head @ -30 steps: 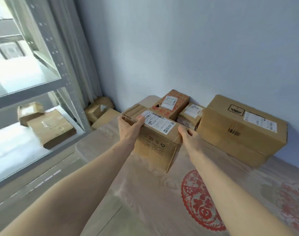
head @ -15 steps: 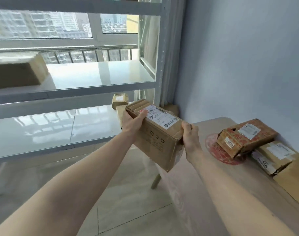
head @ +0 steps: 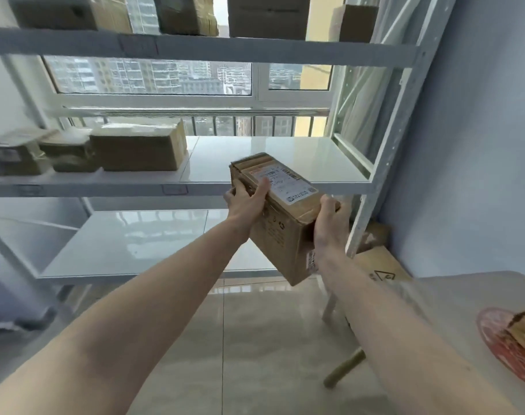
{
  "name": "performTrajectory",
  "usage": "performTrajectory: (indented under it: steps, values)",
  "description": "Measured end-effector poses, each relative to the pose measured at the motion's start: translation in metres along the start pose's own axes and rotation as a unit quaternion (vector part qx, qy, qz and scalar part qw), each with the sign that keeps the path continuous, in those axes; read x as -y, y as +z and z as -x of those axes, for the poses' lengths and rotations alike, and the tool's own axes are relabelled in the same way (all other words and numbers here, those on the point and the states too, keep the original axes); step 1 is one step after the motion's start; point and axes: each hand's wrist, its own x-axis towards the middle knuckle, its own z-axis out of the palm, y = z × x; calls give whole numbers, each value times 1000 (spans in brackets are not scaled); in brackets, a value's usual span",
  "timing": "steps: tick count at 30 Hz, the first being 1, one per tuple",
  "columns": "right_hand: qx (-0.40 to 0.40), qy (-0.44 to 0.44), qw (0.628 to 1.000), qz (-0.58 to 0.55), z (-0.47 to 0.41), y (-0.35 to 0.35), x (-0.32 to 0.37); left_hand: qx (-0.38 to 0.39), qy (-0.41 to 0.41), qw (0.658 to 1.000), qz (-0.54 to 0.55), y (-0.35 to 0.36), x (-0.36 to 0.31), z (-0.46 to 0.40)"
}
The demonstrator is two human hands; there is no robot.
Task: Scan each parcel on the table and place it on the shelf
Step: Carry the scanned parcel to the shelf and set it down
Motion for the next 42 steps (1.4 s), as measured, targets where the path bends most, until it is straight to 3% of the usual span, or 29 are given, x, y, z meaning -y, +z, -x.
performTrajectory:
  steps: [10, 21, 25, 32, 42]
  values:
    - [-3, 8, 1000, 10, -43, 169, 19, 13, 51, 997, 55, -92, -22, -91]
    - [-3, 8, 999, 48, -132, 305, 10, 10, 94, 988, 122, -130, -25, -217]
    - [6, 4, 998, 63, -171, 347, 3, -1, 47, 995, 93, -133, -14, -300]
    - [44, 27, 996, 66, -224, 405, -22, 13, 50, 993, 110, -141, -35, -348]
    - [98, 34, 990, 98, -258, 454, -42, 45, 26, 998, 46, -170, -35, -427]
